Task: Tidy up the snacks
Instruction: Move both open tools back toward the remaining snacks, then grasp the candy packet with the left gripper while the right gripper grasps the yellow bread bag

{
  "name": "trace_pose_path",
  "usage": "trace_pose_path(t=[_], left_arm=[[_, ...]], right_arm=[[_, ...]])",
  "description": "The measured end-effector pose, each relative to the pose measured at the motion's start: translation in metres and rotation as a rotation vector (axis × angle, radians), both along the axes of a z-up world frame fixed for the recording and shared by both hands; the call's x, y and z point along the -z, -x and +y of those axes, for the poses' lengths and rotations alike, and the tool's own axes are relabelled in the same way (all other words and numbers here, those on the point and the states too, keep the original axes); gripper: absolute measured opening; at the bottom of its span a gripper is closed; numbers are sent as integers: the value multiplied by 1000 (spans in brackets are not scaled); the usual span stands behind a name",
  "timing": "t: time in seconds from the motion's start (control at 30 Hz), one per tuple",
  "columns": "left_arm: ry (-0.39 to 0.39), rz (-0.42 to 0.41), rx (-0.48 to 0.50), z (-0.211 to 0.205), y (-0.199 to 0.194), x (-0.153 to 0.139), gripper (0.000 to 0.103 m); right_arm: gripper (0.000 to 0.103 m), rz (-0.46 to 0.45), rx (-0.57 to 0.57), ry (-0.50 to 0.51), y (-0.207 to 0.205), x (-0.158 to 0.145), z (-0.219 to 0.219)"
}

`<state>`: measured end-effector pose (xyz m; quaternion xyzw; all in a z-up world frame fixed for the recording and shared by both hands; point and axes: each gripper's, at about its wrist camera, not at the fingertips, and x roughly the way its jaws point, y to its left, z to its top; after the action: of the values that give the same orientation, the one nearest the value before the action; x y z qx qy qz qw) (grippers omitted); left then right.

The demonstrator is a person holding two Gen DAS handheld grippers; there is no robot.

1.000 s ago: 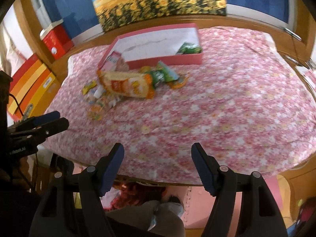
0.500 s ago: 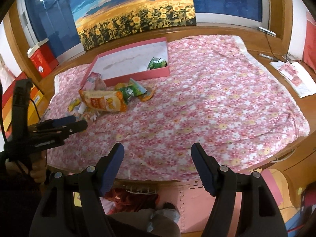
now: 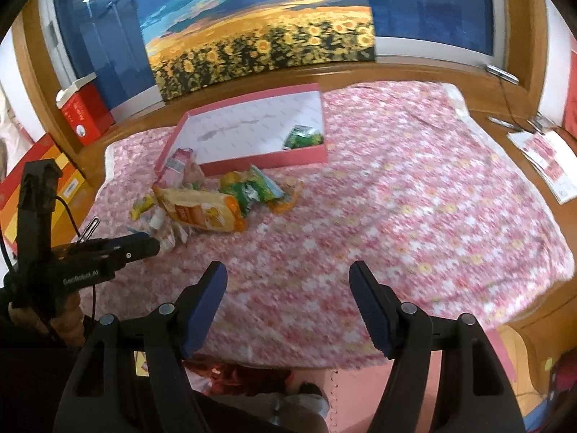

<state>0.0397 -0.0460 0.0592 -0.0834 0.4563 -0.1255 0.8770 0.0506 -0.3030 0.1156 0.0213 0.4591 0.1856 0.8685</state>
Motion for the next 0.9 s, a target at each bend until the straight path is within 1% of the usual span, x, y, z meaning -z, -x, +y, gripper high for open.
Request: trace_pose_path(t=[0.1, 0.17, 0.23, 0.4, 0.43, 0.47, 0.5, 0.53, 0.67, 0.8, 0.87, 0.9], left_arm=[[-28, -48, -22, 8, 9, -10, 25], [-31, -67, -36, 14, 15, -14, 21], [-32, -70, -50, 21, 19, -15, 15], [-30, -66, -97, 34, 25, -14, 15], [-28, -54, -102, 36, 24, -12, 21], [-14, -39, -91, 37, 23, -9, 42], [-8, -24, -77, 34, 21, -7, 57], [-8, -8, -68, 31, 20, -5, 76], [51, 24, 15, 19, 11, 2, 77], [76, 126, 47, 5, -11, 25, 77], [81, 130, 55, 1, -16, 29, 76], [84, 114, 66, -2, -17, 27, 74]], right_arm=[[72, 0, -41, -14, -8, 1, 14], [72, 2, -69, -23, -13, 2, 22], [72, 2, -105, -31, -17, 3, 33], [72, -22, -184, -33, -24, 2, 54], [72, -25, -198, -32, -26, 2, 56], [72, -28, -210, -30, -27, 2, 59], [72, -29, -222, -28, -27, 2, 62], [72, -28, -230, -30, -28, 2, 63], [72, -21, -242, -16, -31, 3, 63], [72, -15, -224, 14, -33, 4, 55], [72, -11, -207, 23, -35, 5, 48], [72, -9, -201, 27, -36, 6, 46]])
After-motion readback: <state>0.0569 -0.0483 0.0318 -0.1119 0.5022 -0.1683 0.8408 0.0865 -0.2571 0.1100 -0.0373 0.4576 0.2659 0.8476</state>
